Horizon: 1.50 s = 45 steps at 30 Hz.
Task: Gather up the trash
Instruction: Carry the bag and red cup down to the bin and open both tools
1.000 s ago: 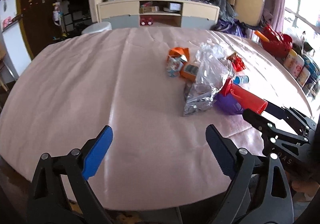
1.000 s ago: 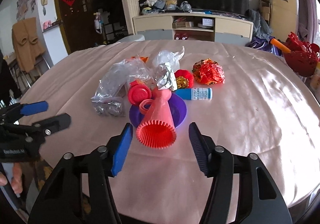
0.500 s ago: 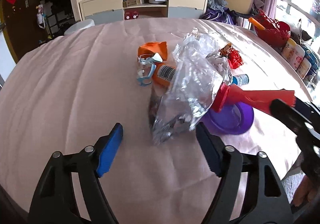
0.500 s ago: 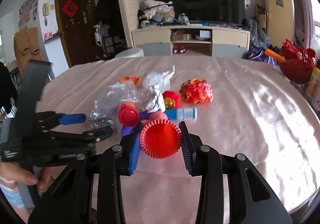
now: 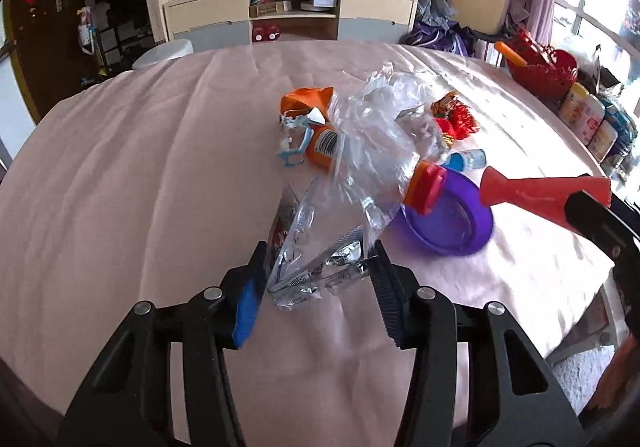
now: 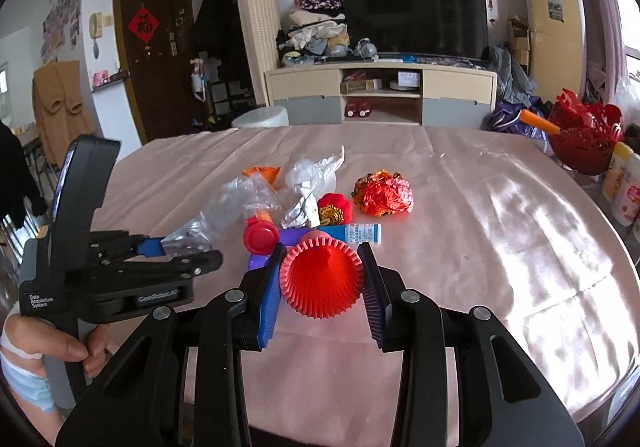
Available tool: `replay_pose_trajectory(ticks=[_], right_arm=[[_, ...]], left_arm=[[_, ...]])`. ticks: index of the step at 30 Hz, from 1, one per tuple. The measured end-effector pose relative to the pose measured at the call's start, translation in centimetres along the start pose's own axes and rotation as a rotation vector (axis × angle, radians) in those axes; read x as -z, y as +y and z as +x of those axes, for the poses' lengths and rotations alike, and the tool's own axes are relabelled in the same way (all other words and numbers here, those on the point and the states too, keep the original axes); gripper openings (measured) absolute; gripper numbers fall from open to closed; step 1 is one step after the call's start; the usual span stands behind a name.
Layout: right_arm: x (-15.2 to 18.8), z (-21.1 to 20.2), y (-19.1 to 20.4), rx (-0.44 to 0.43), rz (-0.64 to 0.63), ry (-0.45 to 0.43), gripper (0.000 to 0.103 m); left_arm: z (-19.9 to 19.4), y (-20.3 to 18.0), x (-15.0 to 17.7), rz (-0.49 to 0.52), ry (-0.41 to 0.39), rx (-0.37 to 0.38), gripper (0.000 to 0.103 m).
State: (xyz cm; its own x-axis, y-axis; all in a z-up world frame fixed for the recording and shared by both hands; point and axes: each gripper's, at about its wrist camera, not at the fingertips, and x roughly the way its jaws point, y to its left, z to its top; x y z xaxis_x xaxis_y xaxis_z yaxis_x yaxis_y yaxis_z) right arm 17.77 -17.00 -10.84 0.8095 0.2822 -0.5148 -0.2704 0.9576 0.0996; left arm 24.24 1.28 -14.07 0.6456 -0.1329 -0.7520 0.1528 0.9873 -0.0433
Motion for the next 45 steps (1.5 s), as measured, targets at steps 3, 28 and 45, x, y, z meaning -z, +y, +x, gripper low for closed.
replay_pose_trajectory(ticks=[3, 28, 45], right_arm=[[0.2, -1.4, 0.2, 0.004, -0.003, -0.014, 0.037], [9.7, -8.6, 2.0, -0.043, -0.025, 0.115, 0.038], [18.5, -1.4, 0.7, -0.036, 0.051, 0.403, 0.038]], left_arm=[[-2.1, -0.1, 1.0, -0.005, -0.026, -0.001, 0.048], [-8.2, -5.8, 14.3, 0.028, 0.033, 0.101, 0.048], [-0.4, -5.2, 21.1, -0.055, 0.289, 0.172, 0.048]])
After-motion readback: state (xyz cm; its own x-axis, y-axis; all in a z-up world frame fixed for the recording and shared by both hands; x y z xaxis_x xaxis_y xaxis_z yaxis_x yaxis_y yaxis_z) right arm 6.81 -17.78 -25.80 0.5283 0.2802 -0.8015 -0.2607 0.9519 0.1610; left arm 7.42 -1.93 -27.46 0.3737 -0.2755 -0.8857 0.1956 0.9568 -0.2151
